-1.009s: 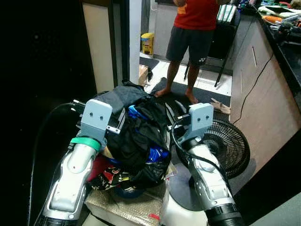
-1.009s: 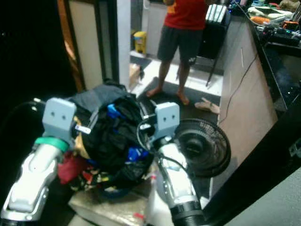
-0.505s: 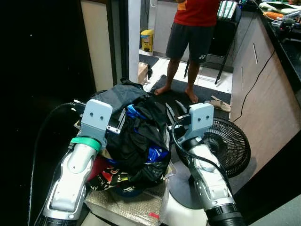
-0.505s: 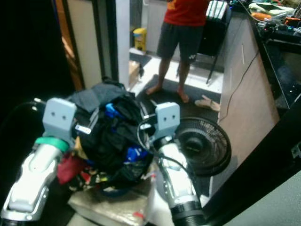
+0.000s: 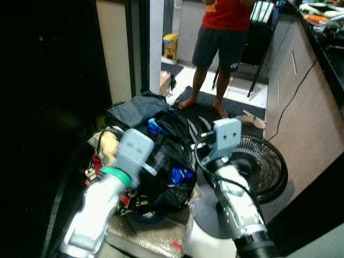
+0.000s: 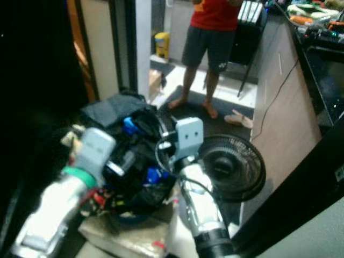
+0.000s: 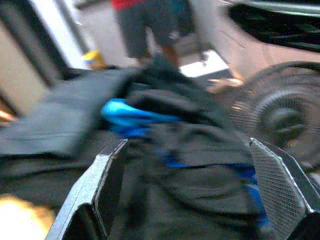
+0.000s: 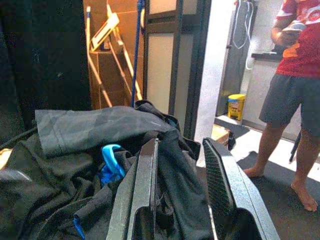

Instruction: Clothes washing

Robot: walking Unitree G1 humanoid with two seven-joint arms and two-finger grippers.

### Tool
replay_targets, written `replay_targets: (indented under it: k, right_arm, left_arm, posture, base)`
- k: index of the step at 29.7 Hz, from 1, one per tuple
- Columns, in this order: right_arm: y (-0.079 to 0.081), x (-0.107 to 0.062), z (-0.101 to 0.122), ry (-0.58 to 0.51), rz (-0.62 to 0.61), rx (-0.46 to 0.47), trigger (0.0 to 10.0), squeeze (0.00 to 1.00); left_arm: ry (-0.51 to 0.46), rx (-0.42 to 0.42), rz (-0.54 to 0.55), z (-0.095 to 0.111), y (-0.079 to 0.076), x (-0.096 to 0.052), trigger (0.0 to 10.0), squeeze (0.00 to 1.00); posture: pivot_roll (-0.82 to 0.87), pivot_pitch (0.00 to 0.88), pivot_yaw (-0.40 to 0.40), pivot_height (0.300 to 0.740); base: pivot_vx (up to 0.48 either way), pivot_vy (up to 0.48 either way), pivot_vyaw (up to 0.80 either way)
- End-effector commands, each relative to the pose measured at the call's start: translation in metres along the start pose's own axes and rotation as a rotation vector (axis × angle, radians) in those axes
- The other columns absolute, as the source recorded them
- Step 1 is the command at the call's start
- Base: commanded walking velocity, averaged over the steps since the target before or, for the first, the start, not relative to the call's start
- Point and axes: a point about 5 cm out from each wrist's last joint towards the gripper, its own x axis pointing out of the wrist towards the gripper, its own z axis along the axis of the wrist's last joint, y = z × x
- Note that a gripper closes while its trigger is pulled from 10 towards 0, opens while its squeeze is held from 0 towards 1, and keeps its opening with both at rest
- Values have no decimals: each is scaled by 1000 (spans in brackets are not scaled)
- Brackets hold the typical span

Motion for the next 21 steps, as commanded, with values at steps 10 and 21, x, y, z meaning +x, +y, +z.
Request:
replay_targets:
  k: [10, 21]
  right_arm:
    - [-1, 5, -8, 38, 24, -14, 10000, 0]
    - [7, 8, -15, 68, 69, 0, 10000, 0]
  left_arm:
    - [44, 30, 97, 6, 20, 32, 10000, 0]
    - [193, -70, 354, -16, 109, 16, 10000, 0]
  posture:
    - [127, 135, -26, 740]
    - [145, 159, -73, 740]
  base:
    - [0, 0, 0]
    - [0, 0, 0]
